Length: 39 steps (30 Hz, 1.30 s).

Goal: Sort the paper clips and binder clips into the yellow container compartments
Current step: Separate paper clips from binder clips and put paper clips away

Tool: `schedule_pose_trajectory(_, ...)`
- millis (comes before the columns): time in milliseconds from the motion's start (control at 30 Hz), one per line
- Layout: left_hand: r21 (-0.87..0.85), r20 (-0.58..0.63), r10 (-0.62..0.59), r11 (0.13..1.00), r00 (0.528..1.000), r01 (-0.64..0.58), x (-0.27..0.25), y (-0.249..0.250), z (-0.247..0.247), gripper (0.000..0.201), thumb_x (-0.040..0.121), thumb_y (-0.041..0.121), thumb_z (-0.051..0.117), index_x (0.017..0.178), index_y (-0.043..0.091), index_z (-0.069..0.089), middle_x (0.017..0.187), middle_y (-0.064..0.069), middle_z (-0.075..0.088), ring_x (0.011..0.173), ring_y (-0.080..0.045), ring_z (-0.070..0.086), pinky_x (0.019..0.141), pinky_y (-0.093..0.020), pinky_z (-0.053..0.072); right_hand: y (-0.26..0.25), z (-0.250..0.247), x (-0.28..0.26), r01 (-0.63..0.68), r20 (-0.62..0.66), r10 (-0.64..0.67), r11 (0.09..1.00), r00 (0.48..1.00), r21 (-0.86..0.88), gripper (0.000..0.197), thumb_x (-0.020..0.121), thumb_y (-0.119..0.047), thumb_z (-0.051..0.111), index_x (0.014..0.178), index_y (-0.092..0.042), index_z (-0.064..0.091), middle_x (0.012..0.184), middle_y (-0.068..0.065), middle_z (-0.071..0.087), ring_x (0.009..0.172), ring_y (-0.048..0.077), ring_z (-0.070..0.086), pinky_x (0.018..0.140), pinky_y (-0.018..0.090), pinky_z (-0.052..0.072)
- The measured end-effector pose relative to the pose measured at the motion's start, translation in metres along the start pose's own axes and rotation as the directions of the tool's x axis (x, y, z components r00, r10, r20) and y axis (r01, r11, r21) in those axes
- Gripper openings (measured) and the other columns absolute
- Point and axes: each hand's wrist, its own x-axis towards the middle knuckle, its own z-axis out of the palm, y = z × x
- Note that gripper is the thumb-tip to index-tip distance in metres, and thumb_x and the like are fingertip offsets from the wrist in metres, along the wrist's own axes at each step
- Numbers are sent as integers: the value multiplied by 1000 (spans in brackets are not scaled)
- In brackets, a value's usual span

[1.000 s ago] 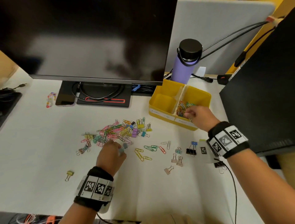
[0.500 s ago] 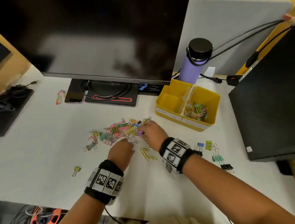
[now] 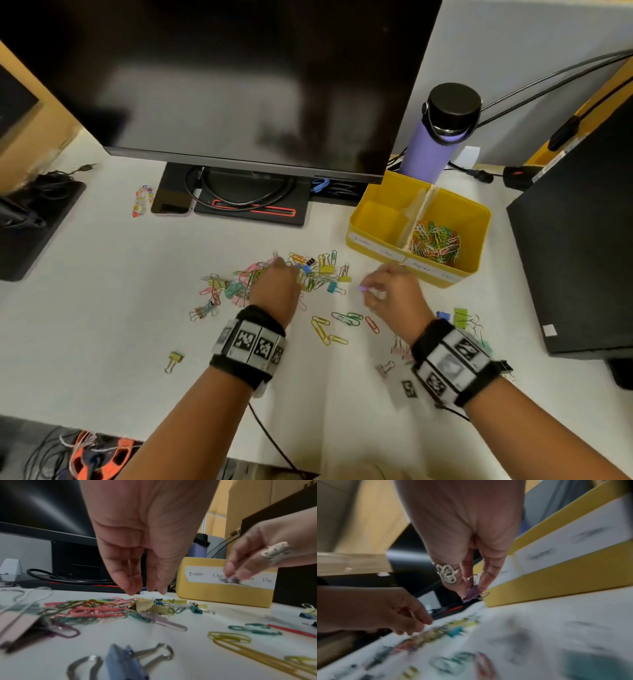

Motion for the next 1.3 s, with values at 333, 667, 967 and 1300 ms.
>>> schedule_pose_trajectory(333, 55, 70, -108, 993, 992, 104, 11, 3, 14, 32, 88, 16, 56, 119, 11, 48, 120, -11, 57, 107, -29, 59, 90, -42, 50, -21, 6, 16, 120, 120, -91, 956, 989, -268, 26, 85, -5, 52, 107, -8, 65, 112, 12, 57, 109, 29, 50, 90, 33, 42)
schedule_pose_trajectory(667, -76, 116, -164, 982, 980, 173, -21, -20, 15, 41, 93, 13, 46, 132, 25, 41, 115, -14, 51, 97, -30, 60, 84, -43, 51, -47, 38, 72, 128, 375, 34, 907, 927, -401, 39, 82, 9, 46, 119, -3, 49, 123, 24, 44, 106, 37, 52, 88, 38, 45)
schedule_pose_trajectory(967, -57, -49, -208, 977, 977, 205, -78, -34, 27, 37, 92, 14, 47, 128, 21, 52, 109, -19, 56, 97, -35, 52, 74, -43, 49, -16, 18, 40, 86, 156, -34, 936, 987, -341, 47, 74, 17, 48, 117, -3, 49, 132, 16, 34, 112, 28, 48, 96, 35, 46)
schedule_pose_trajectory(1300, 18, -26, -238, 971, 971, 239, -94, -38, 23, 24, 87, 14, 56, 108, 16, 65, 96, -12, 62, 87, -31, 60, 70, -38, 48, -24, 37, 14, 326, 397, -196, 900, 897, -290, 55, 82, 12, 40, 131, -10, 45, 141, 13, 40, 128, 31, 37, 104, 38, 35)
